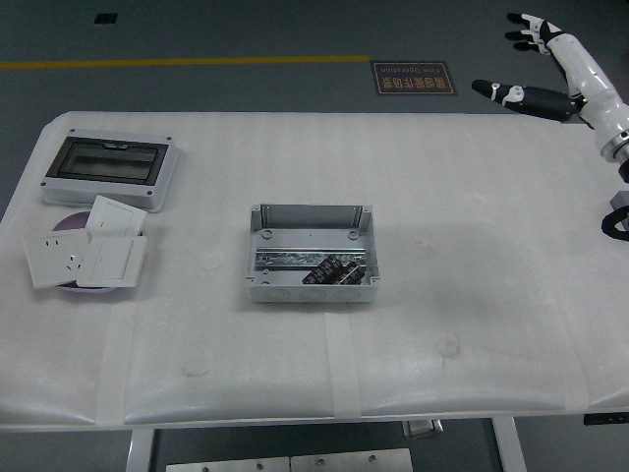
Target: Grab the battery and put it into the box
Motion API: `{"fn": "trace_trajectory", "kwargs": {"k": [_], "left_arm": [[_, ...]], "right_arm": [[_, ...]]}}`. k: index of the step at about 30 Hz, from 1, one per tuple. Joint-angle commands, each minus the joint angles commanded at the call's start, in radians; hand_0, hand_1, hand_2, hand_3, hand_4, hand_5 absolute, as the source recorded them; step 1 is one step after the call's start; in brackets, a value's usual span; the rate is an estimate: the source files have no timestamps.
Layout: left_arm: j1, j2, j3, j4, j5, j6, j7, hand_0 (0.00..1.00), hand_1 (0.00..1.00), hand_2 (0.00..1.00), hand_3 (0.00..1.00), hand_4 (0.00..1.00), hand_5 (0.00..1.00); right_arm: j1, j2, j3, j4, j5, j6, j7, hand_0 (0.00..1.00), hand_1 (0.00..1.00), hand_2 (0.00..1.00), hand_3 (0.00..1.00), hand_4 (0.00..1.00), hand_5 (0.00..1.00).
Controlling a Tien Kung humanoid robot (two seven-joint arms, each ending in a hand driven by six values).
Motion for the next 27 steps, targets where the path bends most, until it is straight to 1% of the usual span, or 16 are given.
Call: {"fn": "trace_trajectory", "kwargs": {"k": [2,3,6,8,9,13,14,15,18,23,26,27], "left_arm": [[-0.001,0.001,0.003,0.0,-0.003,0.0,-0.001,0.658,0.663,0.576,0.64,0.672,0.268],[-0.001,0.001,0.004,0.0,-0.004,0.0,-0.001,0.658,0.662,0.576,0.639,0.671,0.266],[-0.001,0.002,0.009,0.0,-0.008,0.0,-0.002,0.658,0.662,0.576,0.639,0.671,0.266],[-0.001,0.002,0.012,0.0,-0.011,0.0,-0.002,0.658,0.662,0.576,0.639,0.671,0.266],[-0.001,0.002,0.012,0.0,-0.012,0.001,-0.002,0.658,0.663,0.576,0.639,0.671,0.266],[0.001,0.002,0.01,0.0,-0.013,0.001,-0.002,0.658,0.663,0.576,0.639,0.671,0.266],[0.002,0.001,0.009,0.0,-0.014,0.001,-0.002,0.658,0.663,0.576,0.639,0.671,0.266],[0.003,0.001,0.009,0.0,-0.015,0.001,-0.001,0.658,0.663,0.576,0.64,0.672,0.265],[0.004,0.0,0.014,0.0,-0.022,0.001,-0.002,0.658,0.663,0.576,0.64,0.672,0.265],[0.001,0.002,0.026,0.0,-0.039,0.002,-0.008,0.659,0.663,0.576,0.64,0.672,0.266],[0.0,0.002,0.021,0.0,-0.04,-0.001,-0.011,0.659,0.663,0.576,0.64,0.672,0.266],[0.0,0.002,0.019,0.0,-0.04,-0.002,-0.012,0.659,0.663,0.576,0.639,0.672,0.266]], "right_arm": [[-0.012,0.003,0.04,-0.02,-0.001,-0.003,0.004,0.865,0.763,0.799,0.878,0.889,0.47],[-0.017,0.005,0.055,-0.029,-0.007,-0.004,0.005,0.807,0.735,0.789,0.864,0.87,0.44],[-0.031,0.01,0.085,-0.058,-0.034,-0.009,0.005,0.807,0.735,0.789,0.864,0.87,0.44],[-0.035,0.007,0.096,-0.085,-0.054,-0.014,0.006,0.807,0.735,0.789,0.864,0.87,0.44],[-0.034,0.002,0.099,-0.103,-0.062,-0.017,0.006,0.762,0.712,0.784,0.852,0.871,0.442],[-0.015,-0.032,0.084,-0.19,-0.108,-0.029,-0.003,0.762,0.712,0.784,0.852,0.871,0.442],[-0.006,-0.043,0.069,-0.213,-0.122,-0.032,-0.009,0.762,0.712,0.784,0.852,0.871,0.442],[0.004,-0.055,0.052,-0.24,-0.14,-0.034,-0.018,0.734,0.697,0.778,0.842,0.867,0.448],[0.037,-0.075,0.008,-0.319,-0.205,-0.036,-0.054,0.734,0.697,0.778,0.842,0.867,0.448],[0.074,-0.083,-0.03,-0.461,-0.297,-0.038,-0.078,0.733,0.699,0.778,0.838,0.859,0.426],[0.084,-0.085,-0.041,-0.54,-0.327,-0.033,-0.085,0.733,0.699,0.778,0.838,0.859,0.426],[0.085,-0.086,-0.043,-0.563,-0.329,-0.032,-0.086,0.752,0.717,0.776,0.836,0.838,0.421]]}}
